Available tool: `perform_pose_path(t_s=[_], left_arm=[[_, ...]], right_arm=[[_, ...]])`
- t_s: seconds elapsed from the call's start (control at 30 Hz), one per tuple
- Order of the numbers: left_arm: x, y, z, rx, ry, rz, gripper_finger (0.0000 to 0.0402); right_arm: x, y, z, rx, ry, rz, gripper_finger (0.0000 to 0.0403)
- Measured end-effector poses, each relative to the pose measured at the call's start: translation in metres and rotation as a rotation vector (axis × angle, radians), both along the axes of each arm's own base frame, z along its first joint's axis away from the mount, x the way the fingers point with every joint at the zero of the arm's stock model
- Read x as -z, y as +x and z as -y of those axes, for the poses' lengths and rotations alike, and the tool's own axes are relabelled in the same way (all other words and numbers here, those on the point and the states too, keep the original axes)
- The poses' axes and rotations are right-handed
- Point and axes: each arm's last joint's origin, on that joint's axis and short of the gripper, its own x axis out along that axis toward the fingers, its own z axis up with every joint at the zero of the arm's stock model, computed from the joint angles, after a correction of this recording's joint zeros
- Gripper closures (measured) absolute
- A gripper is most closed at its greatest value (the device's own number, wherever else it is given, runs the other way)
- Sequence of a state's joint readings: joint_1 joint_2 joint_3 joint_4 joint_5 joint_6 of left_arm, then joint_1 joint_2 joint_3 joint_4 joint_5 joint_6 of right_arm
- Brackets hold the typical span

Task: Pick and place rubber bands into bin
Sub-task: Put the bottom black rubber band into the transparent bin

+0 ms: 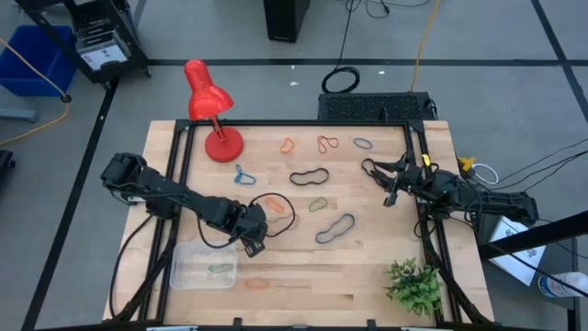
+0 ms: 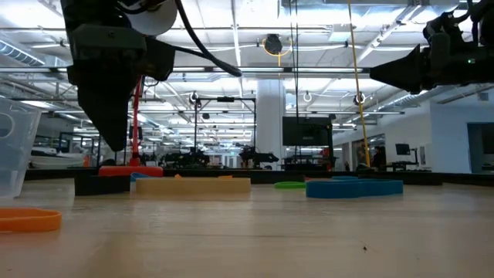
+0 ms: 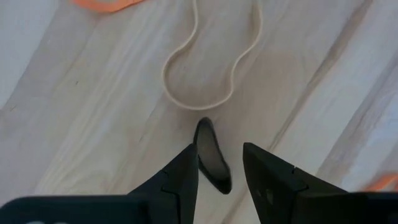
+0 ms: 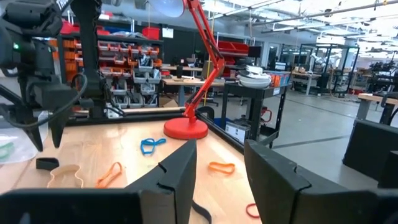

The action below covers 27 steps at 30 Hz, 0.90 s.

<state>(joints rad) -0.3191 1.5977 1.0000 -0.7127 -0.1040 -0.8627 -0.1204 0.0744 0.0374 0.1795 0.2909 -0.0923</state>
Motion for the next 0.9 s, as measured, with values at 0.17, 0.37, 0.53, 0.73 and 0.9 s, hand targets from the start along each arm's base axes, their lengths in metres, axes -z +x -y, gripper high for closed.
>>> perform_pose_path(t_s=[0.17,0.37,0.53,0.73,0.9], left_arm=[[-0.0006,0.0021,-0.0001,0.039,0.004,0.019,0.0270],[-0.0005,0.0018,0.0010,0.059,-0.041,0.006,0.0268],[-0.0005,0.0017,0.0011,0.062,-0.045,0.003,0.0233],[-0.0005,0.0015,0.0019,0.070,-0.041,0.005,0.0179],[-0.0005,0.0010,0.0027,0.066,-0.042,0.002,0.0162]], right_arm=[[0.0001,0.0002,0.0000,0.000,-0.002,-0.002,0.0273],[0.0001,0.0002,0.0000,0.001,-0.005,-0.004,0.0273],[0.0001,0.0002,0.0000,0.001,-0.005,-0.004,0.0273],[0.0000,0.0002,0.0000,0.001,-0.005,-0.003,0.0273],[0.0000,0.0002,0.0001,0.001,-0.005,-0.003,0.0273]])
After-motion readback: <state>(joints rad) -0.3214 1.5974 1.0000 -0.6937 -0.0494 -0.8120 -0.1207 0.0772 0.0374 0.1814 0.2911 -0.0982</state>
